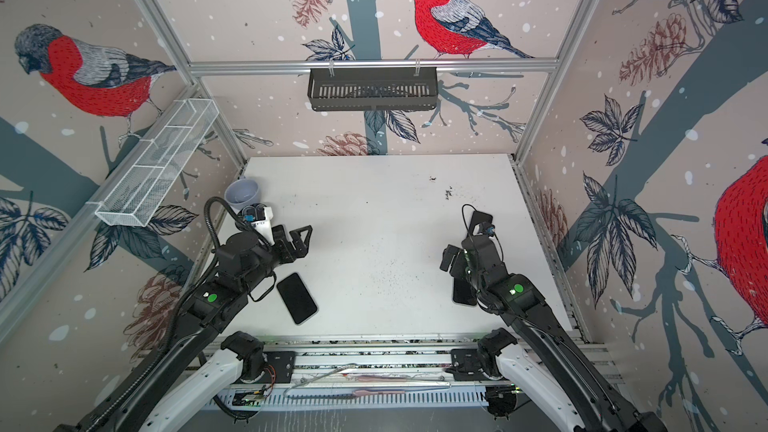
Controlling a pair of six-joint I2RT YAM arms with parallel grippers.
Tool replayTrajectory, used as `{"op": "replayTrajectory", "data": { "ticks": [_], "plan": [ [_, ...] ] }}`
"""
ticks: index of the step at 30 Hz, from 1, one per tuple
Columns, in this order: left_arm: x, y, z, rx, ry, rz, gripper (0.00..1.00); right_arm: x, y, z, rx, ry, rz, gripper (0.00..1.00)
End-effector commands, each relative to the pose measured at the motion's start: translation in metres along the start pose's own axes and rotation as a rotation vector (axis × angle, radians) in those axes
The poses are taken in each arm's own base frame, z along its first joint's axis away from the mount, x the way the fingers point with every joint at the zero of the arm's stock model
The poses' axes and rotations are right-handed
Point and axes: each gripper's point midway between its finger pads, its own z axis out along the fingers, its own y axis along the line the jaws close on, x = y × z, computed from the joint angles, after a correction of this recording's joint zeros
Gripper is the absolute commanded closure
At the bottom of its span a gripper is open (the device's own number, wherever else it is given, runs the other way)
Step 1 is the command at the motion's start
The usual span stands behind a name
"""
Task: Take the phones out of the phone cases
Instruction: 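Lower the right gripper over the cased phone nearest it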
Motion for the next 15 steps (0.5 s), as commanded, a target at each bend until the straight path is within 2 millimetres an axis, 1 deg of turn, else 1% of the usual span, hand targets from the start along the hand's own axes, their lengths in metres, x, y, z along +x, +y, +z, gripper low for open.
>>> {"op": "replayTrajectory", "data": {
  "ticks": [1, 4, 8, 10, 15],
  "plan": [
    [0.015, -0.003, 0.001, 0.01, 0.042, -0.021, 0.01, 0.006, -0.018, 0.001, 0.121, -0.015, 0.075, 0.01],
    [0.027, -0.013, 0.005, 0.021, 0.065, 0.0, 0.02, 0.018, -0.022, 0.012, 0.136, 0.0, 0.117, 0.0],
    [0.045, -0.025, 0.013, 0.012, 0.099, 0.034, 0.02, 0.035, -0.035, 0.028, 0.187, 0.022, 0.167, 0.01],
    [0.052, -0.032, 0.016, 0.017, 0.11, 0.048, 0.02, 0.039, -0.043, 0.032, 0.225, 0.021, 0.173, 0.01],
    [0.065, -0.049, 0.022, 0.019, 0.135, 0.088, 0.02, 0.051, -0.055, 0.04, 0.249, 0.024, 0.189, 0.0]
  ]
}}
